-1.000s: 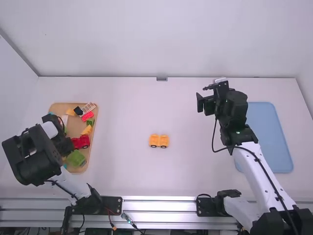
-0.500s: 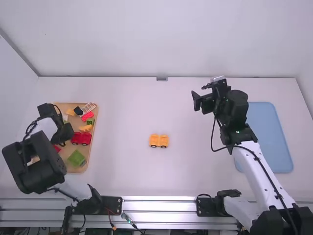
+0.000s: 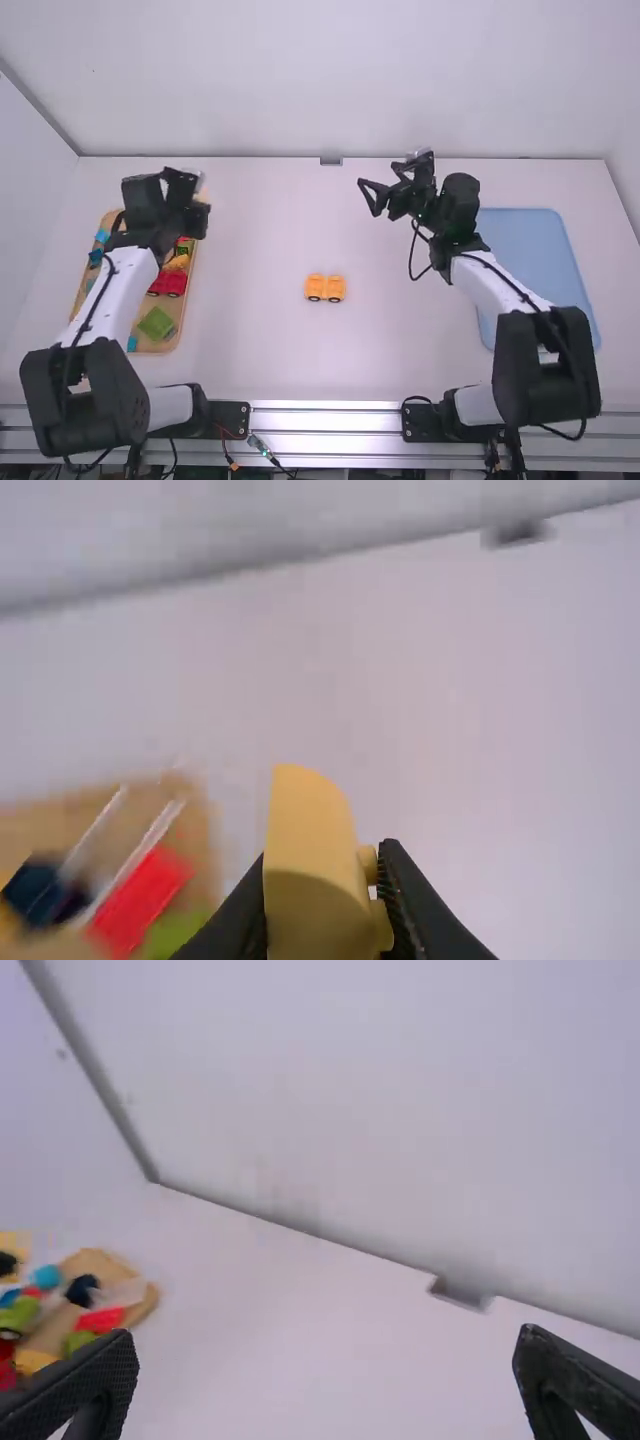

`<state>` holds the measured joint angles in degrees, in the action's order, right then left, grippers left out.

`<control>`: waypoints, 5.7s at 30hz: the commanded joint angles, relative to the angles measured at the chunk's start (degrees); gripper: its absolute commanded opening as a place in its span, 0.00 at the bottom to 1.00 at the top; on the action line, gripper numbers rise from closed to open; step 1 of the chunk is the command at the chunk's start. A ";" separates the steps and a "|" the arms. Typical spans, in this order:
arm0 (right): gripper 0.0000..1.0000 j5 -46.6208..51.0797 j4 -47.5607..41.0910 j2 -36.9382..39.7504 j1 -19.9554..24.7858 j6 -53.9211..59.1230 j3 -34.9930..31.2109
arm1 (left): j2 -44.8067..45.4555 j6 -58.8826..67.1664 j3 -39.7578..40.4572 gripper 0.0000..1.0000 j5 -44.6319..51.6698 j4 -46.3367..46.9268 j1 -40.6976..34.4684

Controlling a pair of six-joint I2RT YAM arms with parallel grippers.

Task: Assemble lego blocks to make yellow taxi

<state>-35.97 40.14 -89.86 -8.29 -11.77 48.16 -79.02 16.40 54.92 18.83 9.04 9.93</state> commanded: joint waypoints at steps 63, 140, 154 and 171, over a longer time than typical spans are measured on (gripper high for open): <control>0.40 -12.24 -10.69 -10.56 -8.26 -8.31 1.70 | -18.05 24.59 -0.98 0.04 5.73 -21.70 -33.51; 0.14 -8.98 -83.91 -10.54 -14.67 67.32 36.74 | -22.29 33.14 11.34 0.71 55.01 7.78 -19.67; 0.14 -9.44 -83.93 -10.54 -13.84 67.36 36.74 | -22.29 33.20 11.34 0.64 52.46 8.11 -19.67; 0.23 -12.74 -82.23 -10.54 -14.38 67.32 36.74 | -22.29 36.59 11.34 0.18 52.35 9.27 -20.28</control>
<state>-47.20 -42.52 -100.20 -22.13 54.57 83.61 -101.06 53.69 65.58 69.43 18.17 -10.04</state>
